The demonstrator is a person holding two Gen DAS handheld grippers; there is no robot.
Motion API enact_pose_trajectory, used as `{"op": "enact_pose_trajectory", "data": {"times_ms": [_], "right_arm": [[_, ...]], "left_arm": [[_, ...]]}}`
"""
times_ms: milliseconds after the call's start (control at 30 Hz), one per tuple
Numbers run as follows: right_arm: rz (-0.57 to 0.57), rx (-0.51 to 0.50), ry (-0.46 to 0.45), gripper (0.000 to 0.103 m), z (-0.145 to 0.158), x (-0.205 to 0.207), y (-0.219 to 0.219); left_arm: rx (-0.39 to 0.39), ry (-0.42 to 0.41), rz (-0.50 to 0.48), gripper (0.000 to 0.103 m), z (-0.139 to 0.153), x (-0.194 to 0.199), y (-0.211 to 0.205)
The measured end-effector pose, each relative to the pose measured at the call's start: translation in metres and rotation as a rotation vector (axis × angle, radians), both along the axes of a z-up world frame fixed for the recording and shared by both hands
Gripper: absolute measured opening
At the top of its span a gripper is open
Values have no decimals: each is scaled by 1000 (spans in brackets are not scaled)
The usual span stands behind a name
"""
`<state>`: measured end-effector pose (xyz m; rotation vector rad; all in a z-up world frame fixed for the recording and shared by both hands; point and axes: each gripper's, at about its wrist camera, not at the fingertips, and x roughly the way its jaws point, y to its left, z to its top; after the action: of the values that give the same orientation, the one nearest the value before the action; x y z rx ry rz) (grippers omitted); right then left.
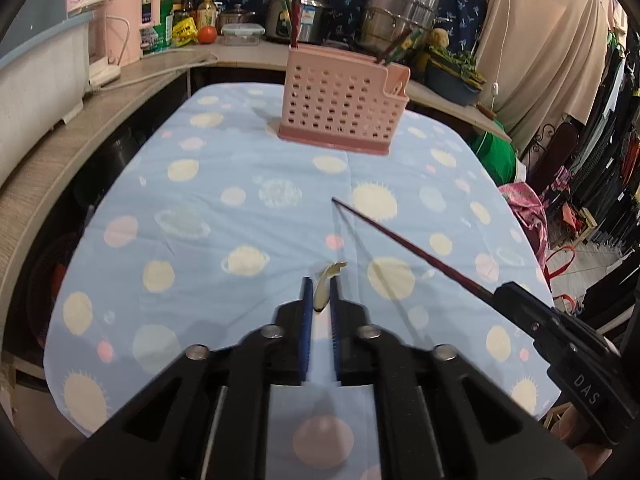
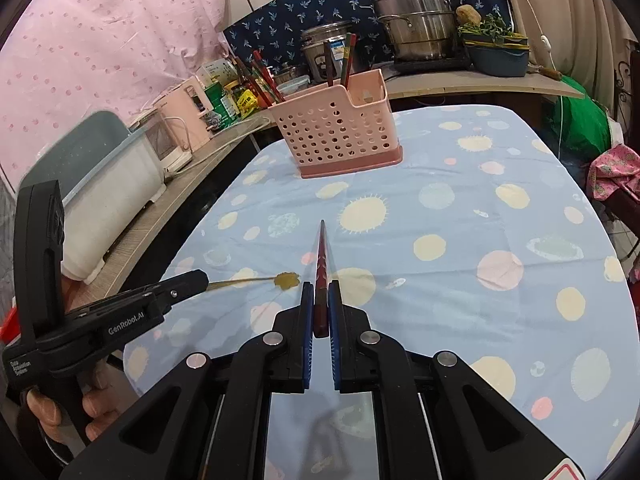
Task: Organize utensils
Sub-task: 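Lift the dark red chopstick and gold spoon toward the pink basket with both tools, then lower the chopstick into the basket with the right tool while the left tool drops the spoon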
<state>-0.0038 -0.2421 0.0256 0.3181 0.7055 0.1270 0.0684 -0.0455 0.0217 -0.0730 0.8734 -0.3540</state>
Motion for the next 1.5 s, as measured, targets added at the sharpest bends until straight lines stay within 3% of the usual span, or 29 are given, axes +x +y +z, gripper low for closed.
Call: {"op": "enact_pose_trajectory", "data": {"times_ms": [500, 1033, 1500], "right_arm": [[-4, 34, -134, 7, 52, 34, -20], [12, 56, -232, 7, 108, 102, -33], [6, 60, -403, 7, 206, 189, -41]], "left_arm": [[7, -60, 12, 1, 43, 30, -5], [-57, -137, 37, 1, 98, 84, -6], [-57, -253, 52, 1, 174, 172, -25]]}}
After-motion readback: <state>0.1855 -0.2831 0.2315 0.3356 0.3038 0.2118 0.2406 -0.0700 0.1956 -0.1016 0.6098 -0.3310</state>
